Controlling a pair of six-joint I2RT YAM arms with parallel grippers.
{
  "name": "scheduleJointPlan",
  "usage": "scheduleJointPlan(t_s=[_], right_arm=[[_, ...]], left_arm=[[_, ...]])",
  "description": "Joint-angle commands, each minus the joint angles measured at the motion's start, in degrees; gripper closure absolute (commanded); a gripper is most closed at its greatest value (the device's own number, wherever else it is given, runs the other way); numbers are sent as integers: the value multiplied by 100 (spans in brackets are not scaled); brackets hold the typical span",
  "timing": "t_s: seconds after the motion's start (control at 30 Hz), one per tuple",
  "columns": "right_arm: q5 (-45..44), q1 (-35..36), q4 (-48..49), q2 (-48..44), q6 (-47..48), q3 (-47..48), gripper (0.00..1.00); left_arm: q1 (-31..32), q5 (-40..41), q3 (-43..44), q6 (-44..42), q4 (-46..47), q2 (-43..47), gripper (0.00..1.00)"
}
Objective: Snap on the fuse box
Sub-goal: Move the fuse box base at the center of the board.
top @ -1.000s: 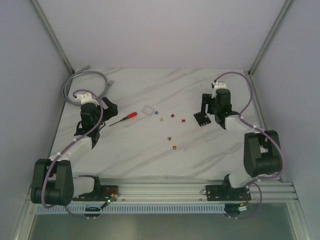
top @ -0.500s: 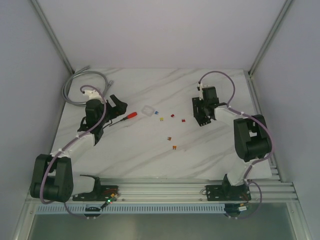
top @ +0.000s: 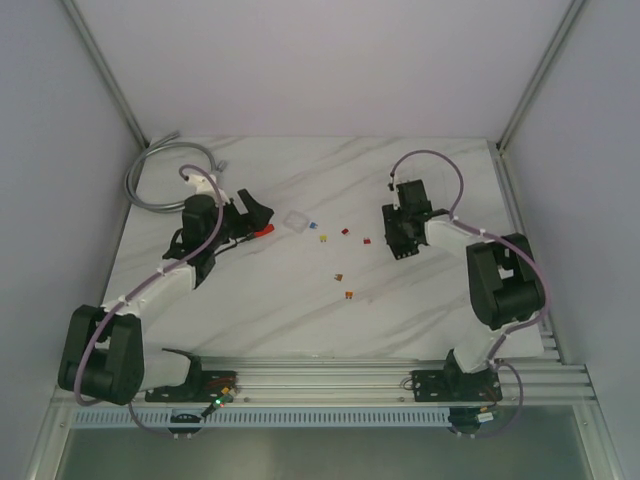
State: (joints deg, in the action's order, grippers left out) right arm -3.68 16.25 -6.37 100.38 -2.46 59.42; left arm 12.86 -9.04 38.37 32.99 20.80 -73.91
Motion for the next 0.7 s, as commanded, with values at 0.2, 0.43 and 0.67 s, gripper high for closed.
scheduleJointPlan(t_s=[0.2, 0.43, 0.67], right_arm=[[-328, 751, -527, -794, -977, -834, 46], [-572, 1443, -590, -959, -1736, -1151, 46], [-1023, 1973, -799, -1398, -2343, -1018, 45]], left_arm=[[546, -184, -24, 187, -458, 216, 0], [852, -55, -313, 305, -717, 597, 0], [890, -61, -538, 454, -887, 869, 0]])
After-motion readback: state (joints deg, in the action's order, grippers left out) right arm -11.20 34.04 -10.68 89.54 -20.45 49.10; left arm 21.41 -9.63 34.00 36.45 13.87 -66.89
